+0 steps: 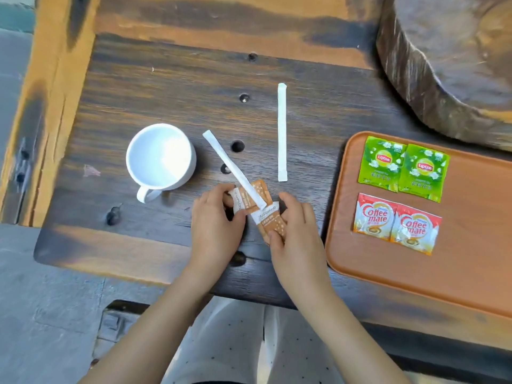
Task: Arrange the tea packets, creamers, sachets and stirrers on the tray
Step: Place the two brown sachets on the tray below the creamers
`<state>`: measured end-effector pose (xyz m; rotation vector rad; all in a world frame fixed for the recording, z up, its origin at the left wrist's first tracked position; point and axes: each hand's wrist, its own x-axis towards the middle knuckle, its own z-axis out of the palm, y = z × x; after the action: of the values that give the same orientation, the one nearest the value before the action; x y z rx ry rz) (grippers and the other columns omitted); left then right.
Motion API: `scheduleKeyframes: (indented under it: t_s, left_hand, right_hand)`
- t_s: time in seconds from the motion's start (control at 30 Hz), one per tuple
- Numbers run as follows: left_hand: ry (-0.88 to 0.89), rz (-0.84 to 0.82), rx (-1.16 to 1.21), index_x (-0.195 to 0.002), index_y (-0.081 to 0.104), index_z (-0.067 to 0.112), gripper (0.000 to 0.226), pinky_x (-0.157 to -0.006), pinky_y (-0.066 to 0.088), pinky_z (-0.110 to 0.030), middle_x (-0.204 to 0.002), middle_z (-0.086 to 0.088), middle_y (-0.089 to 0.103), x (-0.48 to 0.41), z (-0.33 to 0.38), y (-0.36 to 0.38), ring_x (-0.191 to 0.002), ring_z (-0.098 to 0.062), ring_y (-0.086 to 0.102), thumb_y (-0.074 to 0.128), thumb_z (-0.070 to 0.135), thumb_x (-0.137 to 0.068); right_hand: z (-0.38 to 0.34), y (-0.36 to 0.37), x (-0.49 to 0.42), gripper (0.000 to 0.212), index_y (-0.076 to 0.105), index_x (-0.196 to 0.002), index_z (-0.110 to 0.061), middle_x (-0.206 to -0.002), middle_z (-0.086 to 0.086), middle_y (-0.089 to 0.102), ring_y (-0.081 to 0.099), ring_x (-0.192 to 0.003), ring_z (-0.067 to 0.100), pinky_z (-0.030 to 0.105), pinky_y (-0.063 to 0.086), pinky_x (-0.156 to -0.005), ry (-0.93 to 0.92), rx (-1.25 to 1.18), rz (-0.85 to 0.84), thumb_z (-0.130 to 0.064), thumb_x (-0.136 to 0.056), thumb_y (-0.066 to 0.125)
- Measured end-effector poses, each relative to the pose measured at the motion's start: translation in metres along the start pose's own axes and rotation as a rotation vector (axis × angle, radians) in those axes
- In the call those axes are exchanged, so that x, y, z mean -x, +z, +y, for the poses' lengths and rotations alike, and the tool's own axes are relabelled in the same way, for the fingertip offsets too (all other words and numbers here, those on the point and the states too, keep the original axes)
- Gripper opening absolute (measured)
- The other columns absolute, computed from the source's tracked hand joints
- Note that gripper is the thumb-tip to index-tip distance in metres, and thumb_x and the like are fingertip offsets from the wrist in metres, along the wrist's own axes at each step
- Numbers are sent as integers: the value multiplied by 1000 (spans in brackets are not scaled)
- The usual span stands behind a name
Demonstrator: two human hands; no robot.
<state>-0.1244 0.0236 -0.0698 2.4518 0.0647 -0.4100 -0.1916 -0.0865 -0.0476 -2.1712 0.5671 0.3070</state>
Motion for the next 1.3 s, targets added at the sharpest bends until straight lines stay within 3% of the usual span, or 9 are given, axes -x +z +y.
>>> scheduleKeyframes:
  t_s: [0.13, 0.33, 0.47, 0.6, 0.73, 0.83, 0.93, 1.1, 1.3]
  left_hand:
    - [-105, -88, -2, -114, 55, 17, 40, -76, 45, -33, -63, 12, 49, -6, 12, -6, -81, -25, 58, 63, 8, -76]
    - [-290, -215, 79, -81, 58, 18, 6, -69, 39, -30, -59, 8, 49, -8, 37, -20, -75, -23, 50, 56, 12, -81]
    - [-351, -218, 221, -65, 51, 22, 20, -71, 43, -31, -70, -1, 61, -3, 44, -32, -73, -22, 53, 56, 15, -83]
    - [-386, -216, 333, -69, 54, 16, 18, -82, 55, -44, -78, -11, 64, 15, 51, -52, -74, -33, 65, 53, 9, -85]
    - [-452, -398, 605, -97, 57, 6, 10, -66, 53, -22, -77, -5, 65, 45, 69, -53, -51, -7, 66, 49, 2, -92]
    - [-424, -472, 599, -94, 57, 10, 15, -49, 53, -12, -78, -5, 64, 62, 89, -24, -49, -4, 65, 51, -2, -89]
    - [-368, -531, 556, -91, 60, 8, 15, -54, 56, -12, -76, -3, 61, 75, 105, 15, -65, -11, 63, 53, -5, -88]
    - [-337, -527, 460, -70, 49, 21, 31, -63, 55, -18, -71, 2, 50, 91, 117, 60, -73, -13, 55, 57, -5, -84]
    - [-169, -449, 226, -68, 42, 27, 34, -52, 42, -1, -70, 5, 47, 97, 118, 83, -62, -9, 49, 57, 0, -83]
  right_hand:
    - [6, -13, -2, 57, 39, -134, -19, -119, 3, 54, 51, -106, 13, 10, 27, -75, 85, -126, -15, -5, -82, 59]
    - [-2, -45, -1, 19, 66, -101, -13, -101, 4, 68, 57, -87, 16, 18, 39, -72, 70, -180, 61, -9, -84, 60]
    - [1, -60, -2, 16, 68, -96, -16, -85, -1, 65, 57, -79, 17, 26, 42, -71, 129, -240, 145, -9, -83, 60]
    - [20, -75, 8, 19, 66, -91, -21, -83, 0, 69, 63, -79, 23, 37, 51, -80, 220, -376, 208, -6, -81, 62]
    - [53, -95, 34, 28, 63, -78, -29, -79, -3, 65, 60, -77, 21, 39, 50, -81, 300, -507, 235, 0, -79, 63]
    - [77, -110, 57, 30, 64, -80, -28, -84, 1, 66, 59, -73, 14, 31, 49, -71, 374, -653, 313, 2, -81, 63]
    - [97, -122, 76, 29, 62, -83, -27, -80, -3, 65, 59, -63, 0, 16, 46, -63, 451, -751, 431, 3, -83, 60]
    - [122, -134, 91, 24, 60, -84, -27, -78, -1, 64, 60, -62, 3, 19, 44, -60, 503, -794, 485, -2, -85, 60]
    - [132, -139, 86, 26, 60, -84, -28, -80, 4, 63, 56, -74, 16, 27, 44, -69, 477, -789, 459, -1, -84, 60]
